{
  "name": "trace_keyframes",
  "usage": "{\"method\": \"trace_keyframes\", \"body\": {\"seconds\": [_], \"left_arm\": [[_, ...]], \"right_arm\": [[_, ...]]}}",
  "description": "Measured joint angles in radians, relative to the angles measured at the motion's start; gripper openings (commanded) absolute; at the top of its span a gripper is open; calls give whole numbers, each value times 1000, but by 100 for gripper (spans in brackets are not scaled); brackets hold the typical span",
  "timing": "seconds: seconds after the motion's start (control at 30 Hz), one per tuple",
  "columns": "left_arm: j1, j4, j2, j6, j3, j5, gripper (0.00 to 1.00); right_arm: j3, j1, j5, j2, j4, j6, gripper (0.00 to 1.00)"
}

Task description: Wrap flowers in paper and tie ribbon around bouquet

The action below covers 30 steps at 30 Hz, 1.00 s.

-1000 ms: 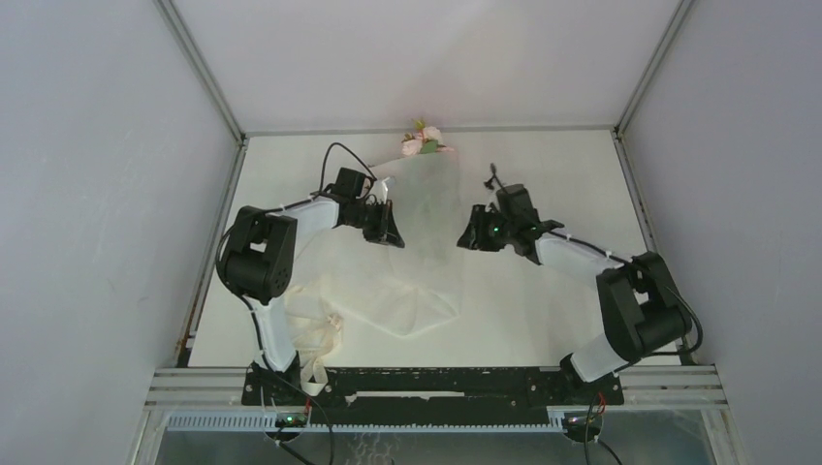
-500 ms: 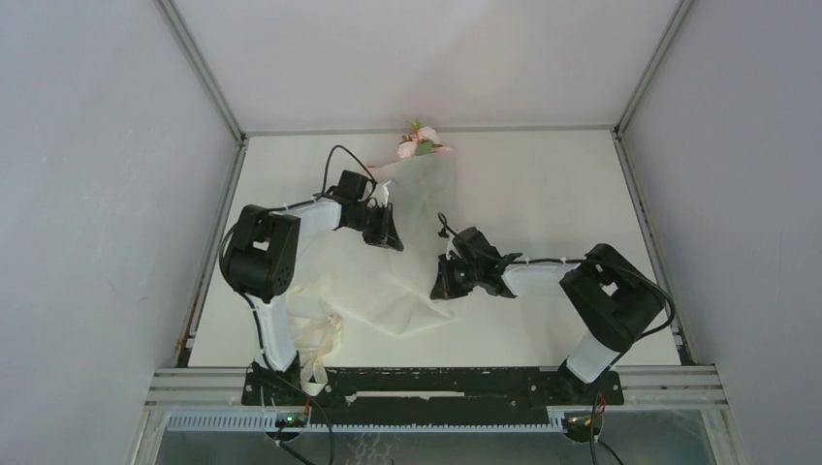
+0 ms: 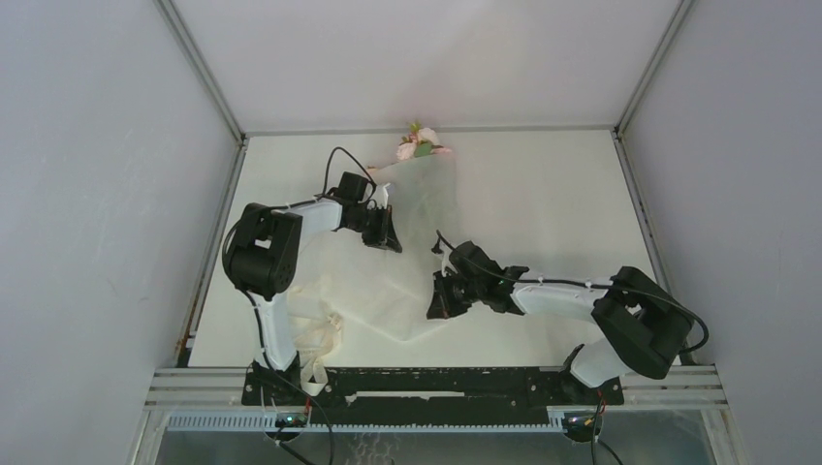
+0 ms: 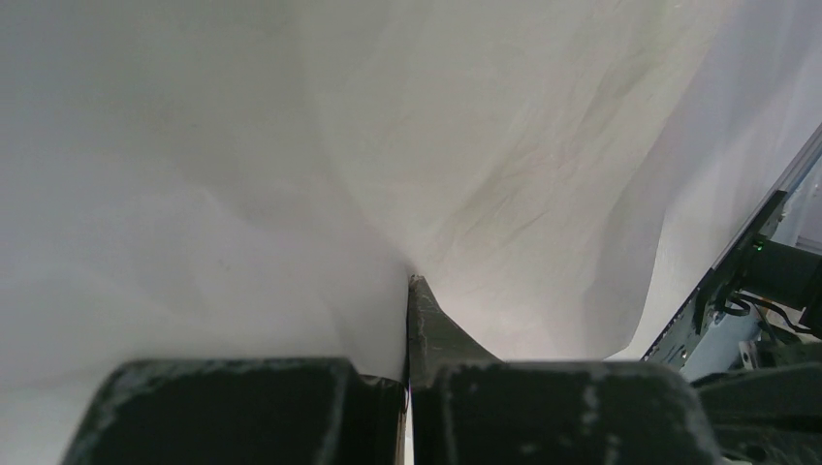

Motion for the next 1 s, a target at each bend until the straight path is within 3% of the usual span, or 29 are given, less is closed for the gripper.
{"method": "trace_keyframes", "body": {"seconds": [0.5, 0.83, 1.0], "left_arm": [[0, 0, 0, 0, 0, 1, 0], [0, -15, 0, 7, 0, 0, 0], [0, -17, 0, 8, 0, 0, 0]], "right_arm": [[74, 94, -27, 195, 118, 24, 0], [100, 73, 179, 200, 161, 56, 0], [138, 71, 98, 154, 116, -3, 1]]}}
